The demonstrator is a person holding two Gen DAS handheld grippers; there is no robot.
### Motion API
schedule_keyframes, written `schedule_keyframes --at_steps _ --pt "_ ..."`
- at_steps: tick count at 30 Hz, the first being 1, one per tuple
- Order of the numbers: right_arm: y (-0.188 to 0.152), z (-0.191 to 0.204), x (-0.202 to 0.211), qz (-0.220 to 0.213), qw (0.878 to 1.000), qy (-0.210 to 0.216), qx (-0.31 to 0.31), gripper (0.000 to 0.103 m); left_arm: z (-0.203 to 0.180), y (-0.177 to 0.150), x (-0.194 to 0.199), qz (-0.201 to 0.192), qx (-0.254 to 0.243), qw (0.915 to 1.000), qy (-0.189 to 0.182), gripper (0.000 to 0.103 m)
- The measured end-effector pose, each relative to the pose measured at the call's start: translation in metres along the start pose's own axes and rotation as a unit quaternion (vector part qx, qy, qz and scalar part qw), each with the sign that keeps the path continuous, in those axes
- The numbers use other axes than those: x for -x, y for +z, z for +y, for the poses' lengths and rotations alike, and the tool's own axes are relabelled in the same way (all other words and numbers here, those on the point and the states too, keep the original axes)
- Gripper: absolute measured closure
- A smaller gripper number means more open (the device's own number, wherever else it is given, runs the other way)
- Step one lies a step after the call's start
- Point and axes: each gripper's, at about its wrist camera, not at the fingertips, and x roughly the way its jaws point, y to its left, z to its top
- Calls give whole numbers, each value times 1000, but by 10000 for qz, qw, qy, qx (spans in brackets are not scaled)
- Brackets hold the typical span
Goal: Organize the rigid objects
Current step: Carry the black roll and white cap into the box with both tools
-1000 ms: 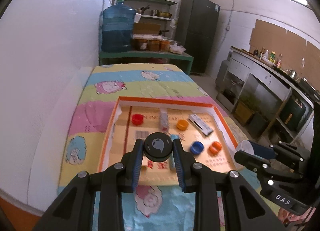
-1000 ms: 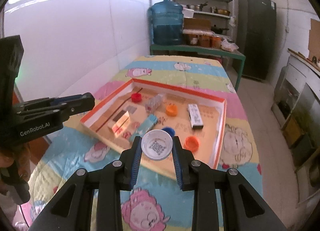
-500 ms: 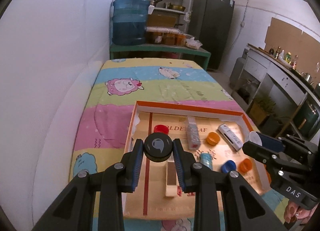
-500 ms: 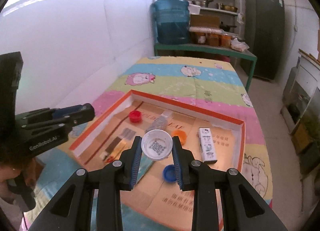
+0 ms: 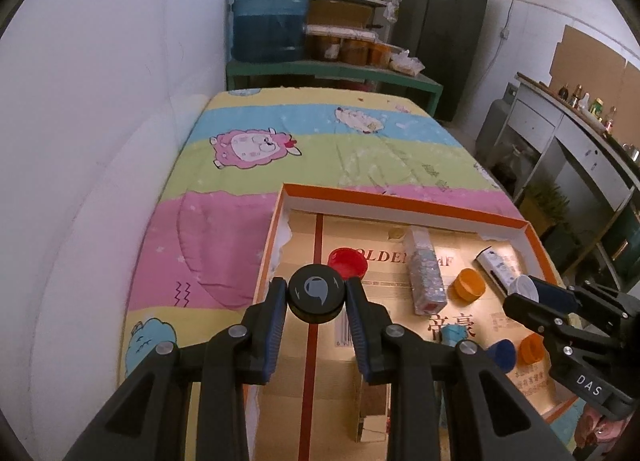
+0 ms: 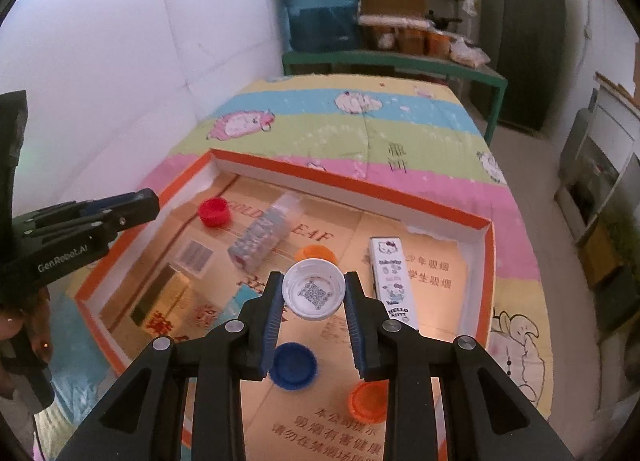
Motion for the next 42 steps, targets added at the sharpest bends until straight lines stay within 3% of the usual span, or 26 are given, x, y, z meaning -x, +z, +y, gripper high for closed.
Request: schedule_keyframes --at_steps 14,38,42 --pt "-4 -11 -23 279 9995 -2 -128 73 -3 -1 -32 272 -91 9996 -18 73" --pt "-3 -6 -35 645 9977 -213 34 72 -11 -3 -43 419 -315 9986 72 72" --pt "-3 -6 -35 637 9977 -208 33 72 -12 -2 -44 431 -320 9986 8 66"
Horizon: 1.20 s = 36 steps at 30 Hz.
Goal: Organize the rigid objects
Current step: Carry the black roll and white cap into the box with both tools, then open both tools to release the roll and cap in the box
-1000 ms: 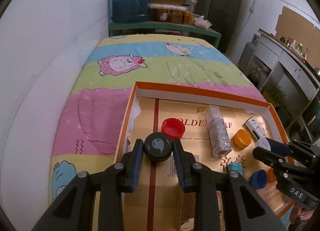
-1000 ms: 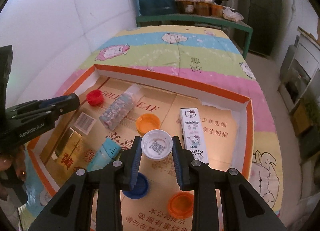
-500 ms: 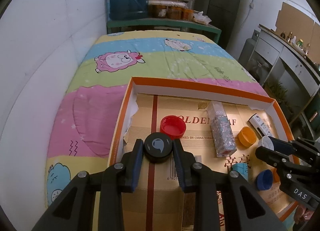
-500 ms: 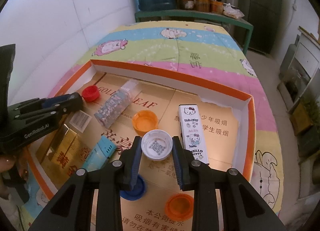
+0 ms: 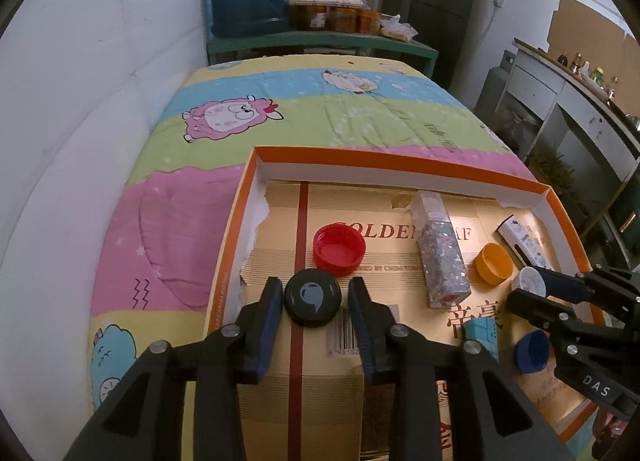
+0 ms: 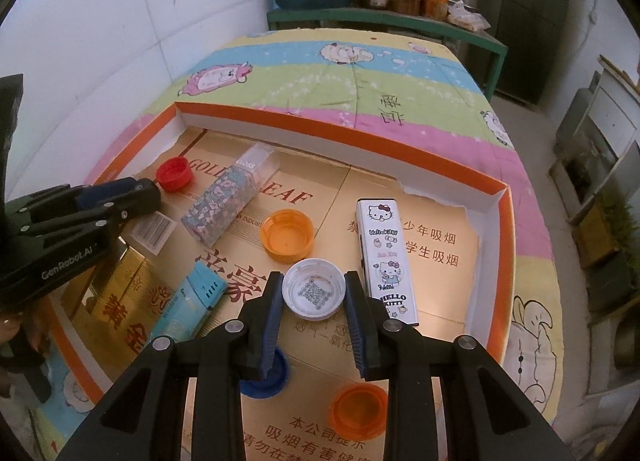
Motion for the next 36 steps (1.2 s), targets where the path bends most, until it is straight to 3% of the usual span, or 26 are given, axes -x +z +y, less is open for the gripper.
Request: schedule_keyframes --at_steps 5,14,17,23,36 --pt "-1 0 2 -42 10000 60 -22 61 0 -1 2 -42 -5 10000 -12 58" --pt "-5 -5 14 -253 9994 106 -193 60 1 -1 7 -115 -5 9999 -67 55" --pt "-5 -5 19 -344 9991 95 -209 60 1 -2 2 -13 -28 10000 -91 50" --pt "-8 -10 21 -410 9984 119 -359 60 -5 -12 4 -162 -172 9997 67 49" --pt "-10 -14 36 -558 9977 109 -360 60 -6 -43 30 -366 500 9981 71 49"
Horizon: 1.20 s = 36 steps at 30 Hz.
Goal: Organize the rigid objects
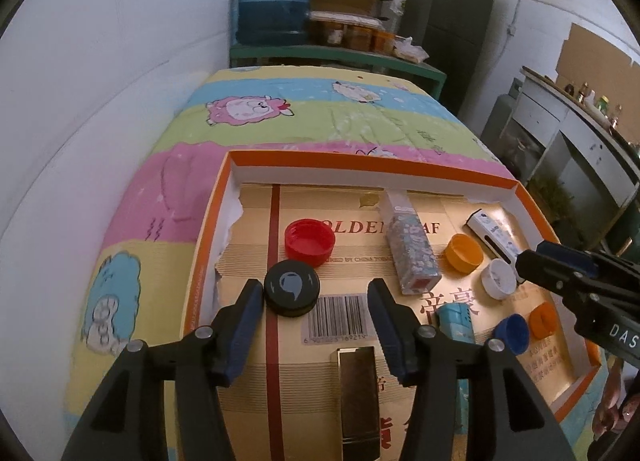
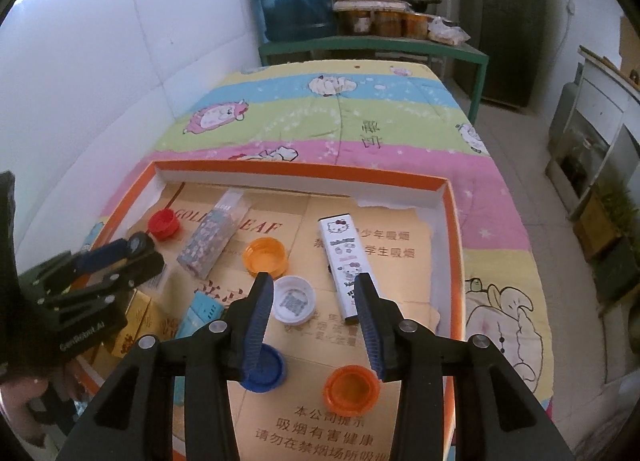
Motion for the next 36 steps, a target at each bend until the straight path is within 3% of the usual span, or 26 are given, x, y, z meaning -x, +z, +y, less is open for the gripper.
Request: schedule_keyframes --at_steps 19,36 --pt "-20 23 45 -235 9997 -97 55 59 -9 -7 47 -324 34 9993 193 47" --pt "-50 40 102 -462 9988 -146 29 57 -26 -35 119 -649 -129 9976 191 47"
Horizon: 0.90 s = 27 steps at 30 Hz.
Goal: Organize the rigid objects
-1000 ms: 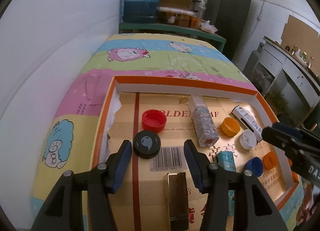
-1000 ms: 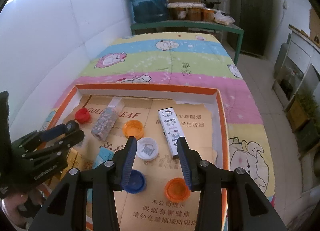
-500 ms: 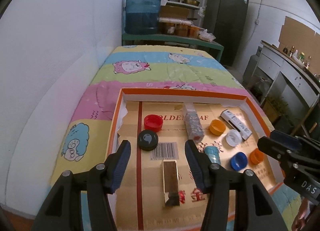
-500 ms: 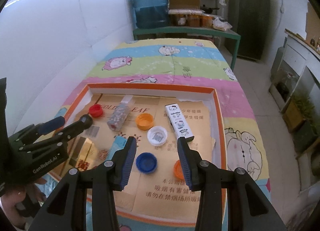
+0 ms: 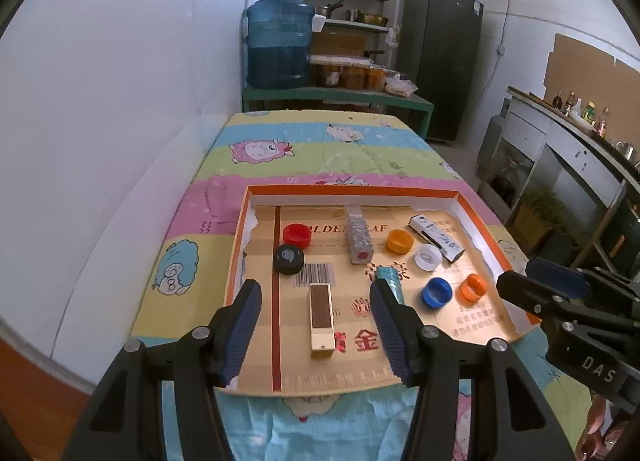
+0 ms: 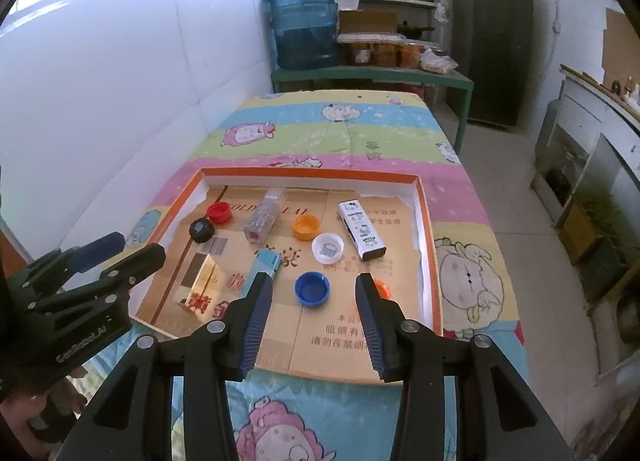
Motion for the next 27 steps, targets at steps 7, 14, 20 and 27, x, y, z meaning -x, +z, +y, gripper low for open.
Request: schedule_keyframes --at_steps 7,14,20,27 --pt "-12 6 16 -48 10000 -48 -6 52 -5 -13 25 -23 15 10000 25 47" --pt "-27 13 35 -77 9999 -108 -104 48 -11 -25 50 -88 -3 10000 16 47" --pt "-40 19 57 -198 9994 -200 -177 46 -15 -35 72 -162 64 9998 -33 47" --pt "-51 28 82 -386 9988 -246 -179 46 -20 -39 97 -344 141 9993 70 47"
